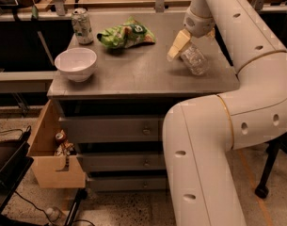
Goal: Place water bottle upright
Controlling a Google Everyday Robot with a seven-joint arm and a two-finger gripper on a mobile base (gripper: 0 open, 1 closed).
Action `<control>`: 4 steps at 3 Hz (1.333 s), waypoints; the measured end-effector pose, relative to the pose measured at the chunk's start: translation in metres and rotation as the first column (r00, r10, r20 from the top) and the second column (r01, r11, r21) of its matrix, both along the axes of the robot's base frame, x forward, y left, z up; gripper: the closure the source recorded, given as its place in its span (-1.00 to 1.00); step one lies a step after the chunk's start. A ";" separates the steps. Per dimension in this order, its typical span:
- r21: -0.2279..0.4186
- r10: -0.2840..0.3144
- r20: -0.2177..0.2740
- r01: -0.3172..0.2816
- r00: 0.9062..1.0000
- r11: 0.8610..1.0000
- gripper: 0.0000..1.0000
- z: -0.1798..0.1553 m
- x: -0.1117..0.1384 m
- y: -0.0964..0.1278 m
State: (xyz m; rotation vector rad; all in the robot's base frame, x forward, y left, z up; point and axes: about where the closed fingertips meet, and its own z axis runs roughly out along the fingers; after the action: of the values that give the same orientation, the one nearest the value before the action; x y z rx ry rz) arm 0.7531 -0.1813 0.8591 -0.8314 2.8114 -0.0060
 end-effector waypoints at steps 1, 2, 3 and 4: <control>-0.016 0.010 -0.024 -0.010 1.000 1.000 -0.50 -0.010 0.001 0.002; -0.016 -0.001 -0.038 0.000 0.999 1.000 -0.01 -0.016 -0.001 0.001; -0.010 -0.001 -0.006 0.001 1.000 1.000 0.46 -0.018 0.010 0.003; -0.005 -0.001 0.017 0.001 1.000 1.000 0.89 -0.021 0.018 0.005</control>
Offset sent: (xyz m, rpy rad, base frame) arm 0.1419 -0.0728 0.1118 -0.0596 0.3640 -0.0067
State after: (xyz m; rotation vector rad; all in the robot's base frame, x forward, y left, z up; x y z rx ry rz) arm 0.7710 -0.1761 0.8386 -0.8267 2.7973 -0.0205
